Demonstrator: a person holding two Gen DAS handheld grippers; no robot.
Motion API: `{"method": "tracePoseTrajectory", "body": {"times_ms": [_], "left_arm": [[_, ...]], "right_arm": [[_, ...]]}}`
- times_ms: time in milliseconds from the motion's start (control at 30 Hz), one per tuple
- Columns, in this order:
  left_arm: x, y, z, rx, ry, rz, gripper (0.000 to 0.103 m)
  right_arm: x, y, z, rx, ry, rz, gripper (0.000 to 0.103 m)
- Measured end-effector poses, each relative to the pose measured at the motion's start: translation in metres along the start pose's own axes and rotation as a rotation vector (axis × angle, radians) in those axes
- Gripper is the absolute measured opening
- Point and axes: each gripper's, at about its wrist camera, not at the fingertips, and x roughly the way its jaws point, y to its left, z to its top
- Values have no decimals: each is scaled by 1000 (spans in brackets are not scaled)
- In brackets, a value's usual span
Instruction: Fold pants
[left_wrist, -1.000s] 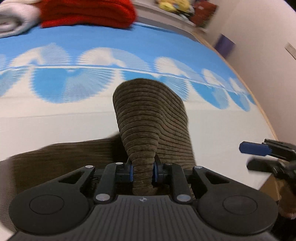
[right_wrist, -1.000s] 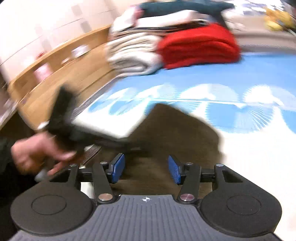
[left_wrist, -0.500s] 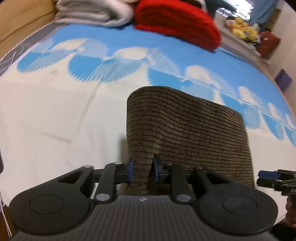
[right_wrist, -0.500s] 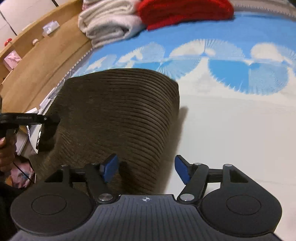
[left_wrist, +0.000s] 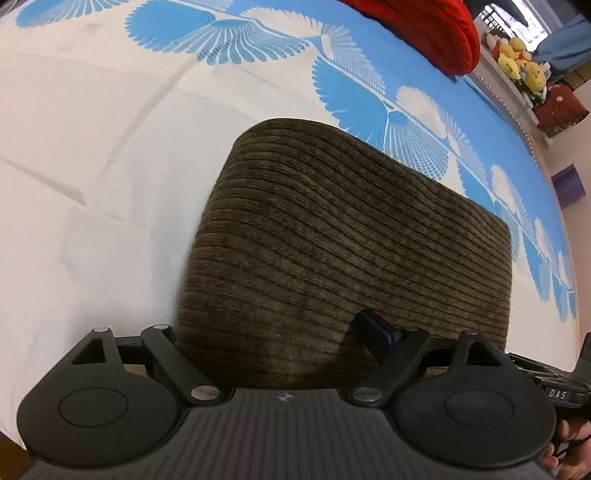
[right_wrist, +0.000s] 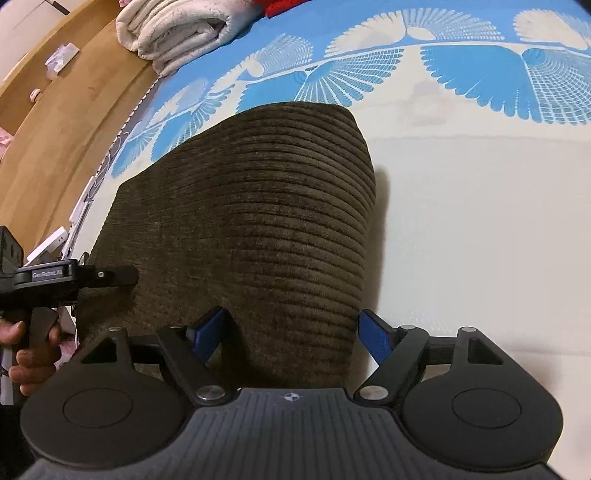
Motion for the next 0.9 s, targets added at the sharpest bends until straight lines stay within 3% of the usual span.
{"method": "tracePoseTrajectory", "body": {"times_ms": [67,100,133,167,233,267,333,533,800,867,900], "left_arm": [[4,-6,1,12,-4,9,86],[7,-9,1,17,-8,15,85],[7,-12,1,21,-14,16,78],[6,-15,1,27,-24,5,67],[3,-24,1,46,-51,8,55],[-1,-29,1,54,-64,-5,47],[-3,-41,2,52,-84,-57,41],[0,-112,0,150,-152,-163,39],[17,-219,-14,269,-249,-369,40],[28,-236,-16,291,-235,-357,52],[34,-240,-17,297,-239,-283,57]], "right_arm": [[1,0,1,-8,-3,5,69],[0,0,1,-15,-10,8,58],[-2,1,0,-23,-23,9,48],[-6,2,0,-32,-38,10,44],[-16,1,0,-47,-70,15,32],[-22,0,0,-49,-85,17,30],[-39,-6,2,-43,-125,13,25],[-101,-42,6,-48,-254,-26,23],[-193,-117,9,-76,-451,-149,22],[-200,-132,8,-97,-496,-224,25],[-200,-138,9,-92,-517,-298,28]]}}
